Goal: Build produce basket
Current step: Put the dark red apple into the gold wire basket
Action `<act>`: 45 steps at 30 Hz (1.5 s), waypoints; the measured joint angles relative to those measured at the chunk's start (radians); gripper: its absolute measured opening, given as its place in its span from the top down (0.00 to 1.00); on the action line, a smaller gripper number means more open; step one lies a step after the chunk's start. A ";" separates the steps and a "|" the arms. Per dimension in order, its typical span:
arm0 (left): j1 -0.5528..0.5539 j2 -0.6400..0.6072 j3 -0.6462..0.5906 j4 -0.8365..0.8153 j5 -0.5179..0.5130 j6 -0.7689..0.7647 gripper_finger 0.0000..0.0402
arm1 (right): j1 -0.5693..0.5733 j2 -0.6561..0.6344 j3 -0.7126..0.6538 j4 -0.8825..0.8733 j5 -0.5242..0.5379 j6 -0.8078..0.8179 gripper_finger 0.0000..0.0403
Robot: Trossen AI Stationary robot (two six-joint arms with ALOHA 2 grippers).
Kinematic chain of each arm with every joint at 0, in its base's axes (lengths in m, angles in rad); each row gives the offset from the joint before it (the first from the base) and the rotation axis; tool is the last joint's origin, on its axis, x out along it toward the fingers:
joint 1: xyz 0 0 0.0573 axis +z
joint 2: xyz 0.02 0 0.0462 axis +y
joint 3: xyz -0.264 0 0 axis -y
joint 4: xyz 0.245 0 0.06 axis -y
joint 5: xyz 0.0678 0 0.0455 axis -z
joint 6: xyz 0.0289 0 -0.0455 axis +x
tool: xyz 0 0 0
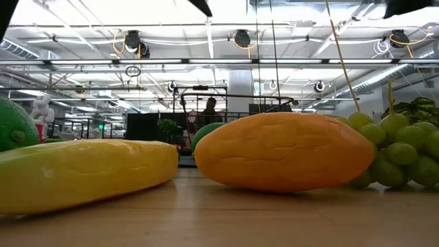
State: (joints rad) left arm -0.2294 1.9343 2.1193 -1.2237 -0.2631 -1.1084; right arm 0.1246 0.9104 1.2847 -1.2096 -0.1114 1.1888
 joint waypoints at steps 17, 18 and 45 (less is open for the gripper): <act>-0.174 0.000 0.000 0.006 -0.089 -0.111 0.06 | 0.400 0.156 -0.238 0.196 0.001 0.419 0.03; -0.179 0.000 0.000 0.010 -0.090 -0.106 0.06 | 0.414 0.171 -0.247 0.196 -0.013 0.435 0.03; -0.314 0.000 -0.001 0.038 -0.238 -0.009 0.06 | 0.486 0.413 -0.429 0.407 -0.020 0.630 0.03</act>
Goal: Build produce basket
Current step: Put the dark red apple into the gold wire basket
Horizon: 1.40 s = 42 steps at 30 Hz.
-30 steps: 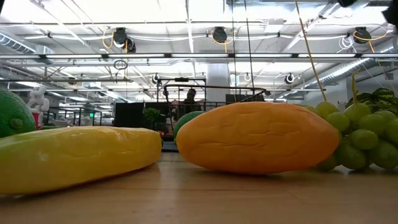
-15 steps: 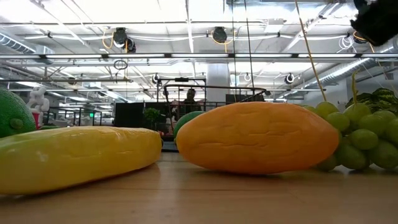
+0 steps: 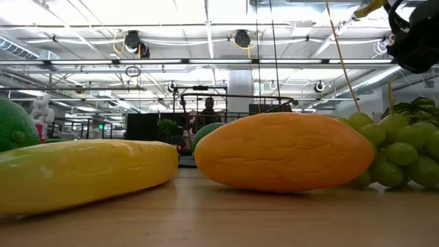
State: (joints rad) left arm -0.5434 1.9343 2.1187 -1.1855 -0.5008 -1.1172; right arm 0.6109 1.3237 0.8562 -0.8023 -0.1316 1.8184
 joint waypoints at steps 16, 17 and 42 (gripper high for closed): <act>0.027 0.000 0.000 -0.003 0.002 0.116 0.06 | -0.002 0.091 0.001 0.016 0.020 -0.024 0.08; 0.027 -0.001 0.000 -0.008 0.002 0.118 0.06 | -0.002 0.090 0.001 0.015 0.023 -0.024 0.09; 0.065 -0.085 0.000 -0.385 -0.035 0.106 0.06 | -0.120 -0.296 0.000 0.221 0.412 -0.040 0.13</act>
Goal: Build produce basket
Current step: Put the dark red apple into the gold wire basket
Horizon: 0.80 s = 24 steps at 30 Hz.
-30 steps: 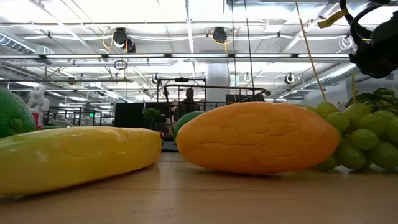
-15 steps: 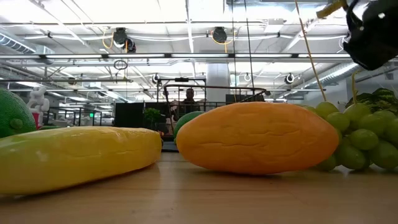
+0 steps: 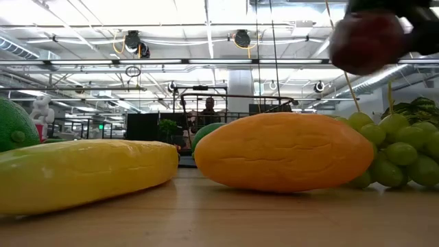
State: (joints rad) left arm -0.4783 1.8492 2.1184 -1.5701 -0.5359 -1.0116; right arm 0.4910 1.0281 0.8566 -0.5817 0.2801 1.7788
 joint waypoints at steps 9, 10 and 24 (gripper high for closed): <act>0.082 0.000 0.000 0.058 0.067 0.121 0.06 | -0.217 -0.093 0.000 0.143 0.060 -0.241 0.13; 0.093 0.000 0.000 0.080 0.085 0.146 0.06 | -0.246 -0.098 0.000 0.168 0.060 -0.274 0.13; 0.284 0.001 0.000 0.279 0.280 0.365 0.31 | -0.591 -0.131 0.000 0.383 -0.195 -0.775 0.13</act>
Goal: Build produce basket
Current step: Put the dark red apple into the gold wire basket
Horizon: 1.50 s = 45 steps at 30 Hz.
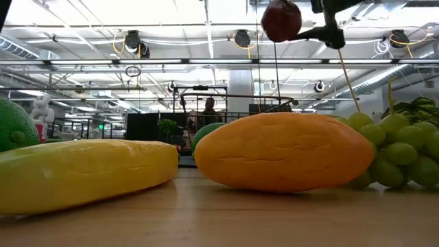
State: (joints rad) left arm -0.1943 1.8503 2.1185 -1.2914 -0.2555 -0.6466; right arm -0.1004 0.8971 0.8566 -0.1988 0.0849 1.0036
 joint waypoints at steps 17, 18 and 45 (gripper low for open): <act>0.099 -0.060 0.000 0.250 0.107 0.115 0.64 | -0.197 0.000 0.000 0.068 -0.192 -0.613 0.13; 0.101 -0.062 0.000 0.262 0.107 0.116 0.65 | -0.197 0.000 0.000 0.069 -0.192 -0.653 0.13; 0.149 -0.121 -0.038 0.580 0.243 0.172 0.99 | -0.187 0.001 0.000 0.012 -0.157 -1.354 0.13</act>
State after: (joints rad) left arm -0.0451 1.7295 2.0809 -0.7110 -0.0125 -0.4744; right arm -0.2874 0.8978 0.8566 -0.1867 -0.0724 -0.3509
